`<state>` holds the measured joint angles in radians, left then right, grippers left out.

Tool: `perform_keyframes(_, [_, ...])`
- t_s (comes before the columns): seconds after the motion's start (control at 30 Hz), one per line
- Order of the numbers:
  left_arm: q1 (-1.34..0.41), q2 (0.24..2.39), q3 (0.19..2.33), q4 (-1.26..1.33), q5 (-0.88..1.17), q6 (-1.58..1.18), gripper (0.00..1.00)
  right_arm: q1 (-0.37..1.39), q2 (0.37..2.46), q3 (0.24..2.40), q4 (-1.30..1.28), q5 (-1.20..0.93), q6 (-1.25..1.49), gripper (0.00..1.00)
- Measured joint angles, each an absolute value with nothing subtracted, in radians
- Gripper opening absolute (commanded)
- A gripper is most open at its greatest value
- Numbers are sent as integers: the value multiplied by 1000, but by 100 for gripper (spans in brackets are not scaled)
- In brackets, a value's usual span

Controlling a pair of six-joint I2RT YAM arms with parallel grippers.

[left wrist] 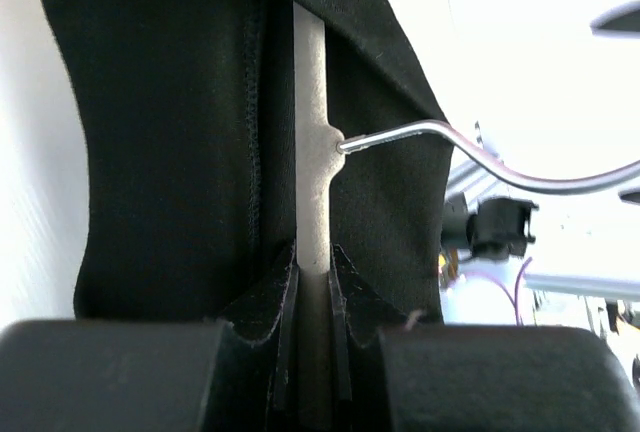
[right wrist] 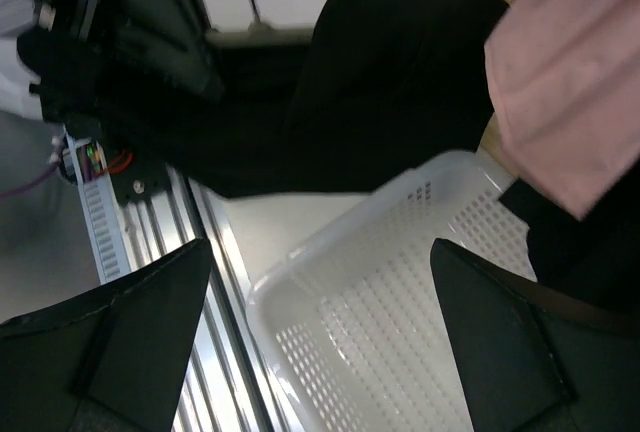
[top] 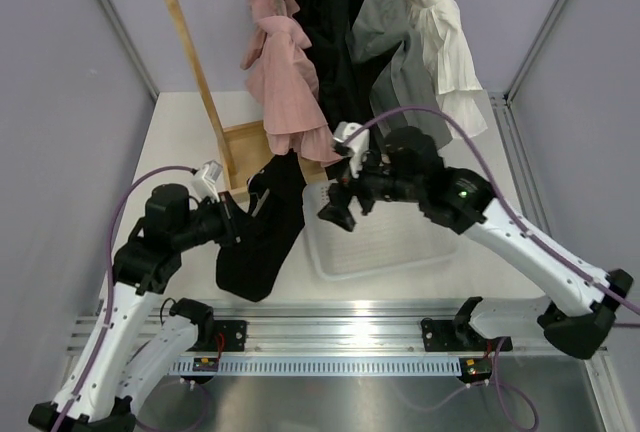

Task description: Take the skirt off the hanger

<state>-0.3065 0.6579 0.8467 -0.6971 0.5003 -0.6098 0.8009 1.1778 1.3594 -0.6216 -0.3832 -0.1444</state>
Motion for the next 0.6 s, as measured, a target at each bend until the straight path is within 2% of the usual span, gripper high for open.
perform_keyframes(0.13, [-307,601,834,-741,525,-609,0,965,1341,1460,-541,-194,-48,100])
perform_keyframes(0.27, [-307,548,821,-773,538,-608,0,1050,1488,1565,-506,-69,-1,99])
perform_keyframes(0.47, [-307,522,815,-794,545,-607,0,1081,1606,1613,-485,30,31,99])
perform_keyframes(0.6, [-307,514,815,-806,545,-610,0,1081,1615,1613,-491,38,42,92])
